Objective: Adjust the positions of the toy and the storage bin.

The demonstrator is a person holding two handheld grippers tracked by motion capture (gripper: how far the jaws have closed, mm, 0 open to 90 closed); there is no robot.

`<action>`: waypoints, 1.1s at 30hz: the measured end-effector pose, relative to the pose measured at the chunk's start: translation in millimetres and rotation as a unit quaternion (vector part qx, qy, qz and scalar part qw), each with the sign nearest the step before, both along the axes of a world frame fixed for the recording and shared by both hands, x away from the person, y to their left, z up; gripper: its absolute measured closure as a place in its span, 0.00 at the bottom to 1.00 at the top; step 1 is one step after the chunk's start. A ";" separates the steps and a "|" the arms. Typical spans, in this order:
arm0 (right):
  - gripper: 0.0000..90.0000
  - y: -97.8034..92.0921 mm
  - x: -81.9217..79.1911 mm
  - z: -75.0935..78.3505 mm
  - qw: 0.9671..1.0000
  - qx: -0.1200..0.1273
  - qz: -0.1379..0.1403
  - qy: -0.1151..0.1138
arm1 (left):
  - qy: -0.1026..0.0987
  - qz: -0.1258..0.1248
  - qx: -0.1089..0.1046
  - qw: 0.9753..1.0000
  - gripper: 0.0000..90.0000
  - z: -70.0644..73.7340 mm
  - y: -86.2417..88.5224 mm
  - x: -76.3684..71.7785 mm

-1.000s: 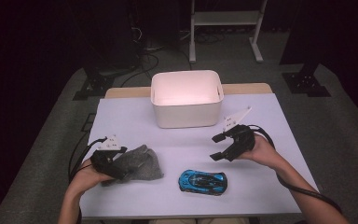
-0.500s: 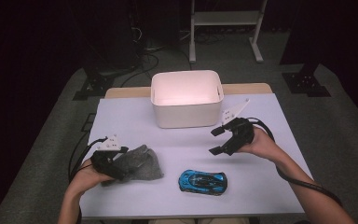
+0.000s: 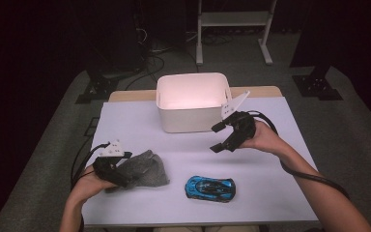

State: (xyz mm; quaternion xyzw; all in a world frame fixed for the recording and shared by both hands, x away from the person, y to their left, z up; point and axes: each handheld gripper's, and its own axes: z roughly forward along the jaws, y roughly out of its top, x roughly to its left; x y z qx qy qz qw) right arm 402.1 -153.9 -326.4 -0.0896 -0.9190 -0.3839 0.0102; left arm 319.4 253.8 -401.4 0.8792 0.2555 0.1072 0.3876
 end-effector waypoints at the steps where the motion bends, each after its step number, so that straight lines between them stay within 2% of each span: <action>1: 0.19 1.9 1.2 2.0 1.000 -0.002 0.000 0.001 | 0.000 0.000 0.001 1.000 0.10 0.1 0.2 -0.2; 15: 0.19 25.2 21.9 18.2 0.999 -0.021 0.019 -0.019 | 0.000 -0.001 0.000 1.000 0.10 1.2 4.1 -2.1; 25: 0.20 35.9 43.5 32.2 0.999 -0.031 0.013 -0.032 | 0.001 0.007 -0.006 1.000 0.10 1.5 8.9 -3.2; 30: 0.21 41.3 54.9 36.6 0.999 -0.035 0.015 -0.037 | 0.001 0.011 -0.015 1.000 0.10 2.5 10.7 -3.5; 33: 0.22 45.4 62.1 38.1 0.998 -0.042 0.013 -0.042 | 0.001 0.010 -0.011 1.000 0.10 2.1 10.8 -4.0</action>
